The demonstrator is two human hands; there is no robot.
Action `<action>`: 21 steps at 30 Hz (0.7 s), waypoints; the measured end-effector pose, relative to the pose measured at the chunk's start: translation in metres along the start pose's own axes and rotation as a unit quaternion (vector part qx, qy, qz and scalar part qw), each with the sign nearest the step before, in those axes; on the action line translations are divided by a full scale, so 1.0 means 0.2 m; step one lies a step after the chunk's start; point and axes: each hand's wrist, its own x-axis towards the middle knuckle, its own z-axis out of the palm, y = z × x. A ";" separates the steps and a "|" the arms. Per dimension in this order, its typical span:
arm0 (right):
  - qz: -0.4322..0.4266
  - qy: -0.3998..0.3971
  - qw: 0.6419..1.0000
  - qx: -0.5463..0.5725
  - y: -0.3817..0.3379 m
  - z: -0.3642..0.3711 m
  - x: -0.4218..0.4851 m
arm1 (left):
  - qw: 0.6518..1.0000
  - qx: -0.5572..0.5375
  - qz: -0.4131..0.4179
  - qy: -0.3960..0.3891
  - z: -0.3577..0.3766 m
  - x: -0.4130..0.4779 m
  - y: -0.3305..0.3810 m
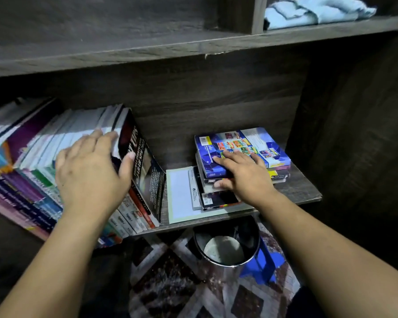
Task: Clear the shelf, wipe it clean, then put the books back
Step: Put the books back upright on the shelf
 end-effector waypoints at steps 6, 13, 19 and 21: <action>0.016 0.018 1.000 0.018 -0.04 0.00 0.00 | 0.996 -0.020 0.044 -0.076 -0.06 -0.03 -0.10; -0.007 0.259 0.964 0.063 -0.12 -0.08 0.08 | 0.995 -0.020 0.044 -0.087 -0.06 -0.02 -0.09; -0.058 0.405 0.887 0.214 -0.47 -0.19 0.16 | 0.992 -0.108 -0.025 -0.058 -0.16 0.02 -0.12; -0.040 0.400 0.859 0.317 -0.61 -0.18 0.18 | 0.992 -0.105 -0.047 -0.056 -0.16 0.03 -0.15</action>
